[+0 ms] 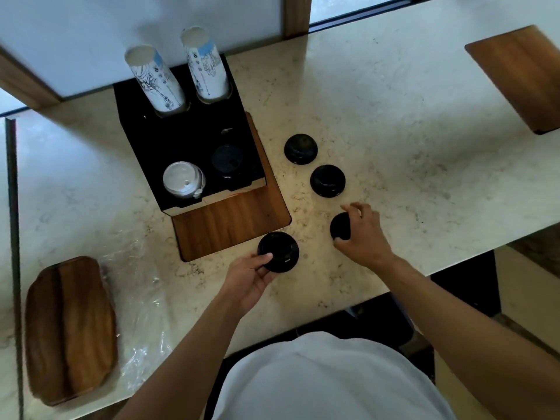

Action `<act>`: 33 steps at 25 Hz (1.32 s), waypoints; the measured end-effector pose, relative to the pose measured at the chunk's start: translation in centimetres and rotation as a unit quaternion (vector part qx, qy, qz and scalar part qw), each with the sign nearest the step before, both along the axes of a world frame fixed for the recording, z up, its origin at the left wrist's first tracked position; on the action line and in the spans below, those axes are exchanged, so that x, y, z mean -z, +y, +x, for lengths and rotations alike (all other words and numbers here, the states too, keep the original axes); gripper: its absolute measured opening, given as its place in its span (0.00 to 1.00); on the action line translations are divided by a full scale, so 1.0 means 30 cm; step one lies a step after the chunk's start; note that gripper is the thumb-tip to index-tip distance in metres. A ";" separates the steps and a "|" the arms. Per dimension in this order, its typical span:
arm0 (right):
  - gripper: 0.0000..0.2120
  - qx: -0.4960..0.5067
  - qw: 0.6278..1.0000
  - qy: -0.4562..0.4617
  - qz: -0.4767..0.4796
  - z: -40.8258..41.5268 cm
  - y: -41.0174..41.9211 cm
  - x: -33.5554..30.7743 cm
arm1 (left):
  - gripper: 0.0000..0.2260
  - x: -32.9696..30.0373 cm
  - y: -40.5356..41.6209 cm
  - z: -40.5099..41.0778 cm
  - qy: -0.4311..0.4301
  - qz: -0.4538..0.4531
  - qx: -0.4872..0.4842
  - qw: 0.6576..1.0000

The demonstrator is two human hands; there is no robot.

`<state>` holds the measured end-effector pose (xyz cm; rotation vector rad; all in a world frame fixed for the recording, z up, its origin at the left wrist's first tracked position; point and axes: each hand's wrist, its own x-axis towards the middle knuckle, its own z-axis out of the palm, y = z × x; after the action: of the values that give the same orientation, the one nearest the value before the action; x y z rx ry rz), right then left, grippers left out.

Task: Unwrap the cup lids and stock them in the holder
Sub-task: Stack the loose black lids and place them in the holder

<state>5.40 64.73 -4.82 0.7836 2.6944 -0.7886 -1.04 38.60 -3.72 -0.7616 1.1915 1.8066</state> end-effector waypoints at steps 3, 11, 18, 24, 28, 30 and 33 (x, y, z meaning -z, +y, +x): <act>0.46 -0.067 0.995 -0.069 0.016 0.028 0.047 0.039 | 0.14 -0.005 -0.009 0.012 -0.002 -0.004 0.000 1.000; 0.43 0.012 0.999 0.034 -0.020 0.015 0.002 0.024 | 0.14 -0.023 -0.043 0.024 -0.032 0.014 -0.045 0.998; 0.45 -0.041 0.978 0.151 -0.138 0.008 -0.258 -0.084 | 0.13 -0.041 -0.056 0.027 -0.026 0.051 -0.042 0.997; 0.43 -0.101 0.975 0.144 -0.135 0.012 -0.353 -0.066 | 0.16 -0.043 -0.040 0.055 -0.043 0.068 -0.058 0.995; 0.44 -0.107 0.978 0.136 -0.117 0.019 -0.364 -0.046 | 0.19 -0.036 -0.039 0.081 -0.058 0.091 -0.082 0.991; 0.44 -0.112 0.978 0.129 -0.123 0.024 -0.369 -0.037 | 0.20 -0.036 -0.035 0.088 -0.059 0.091 -0.081 0.991; 0.44 -0.097 0.970 0.122 -0.184 0.029 -0.364 -0.031 | 0.13 -0.040 -0.024 0.084 -0.035 0.066 -0.076 0.994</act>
<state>6.28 53.82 -3.89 0.3507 2.6470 -1.3567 1.48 37.87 -2.53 -0.8496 0.9804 1.9460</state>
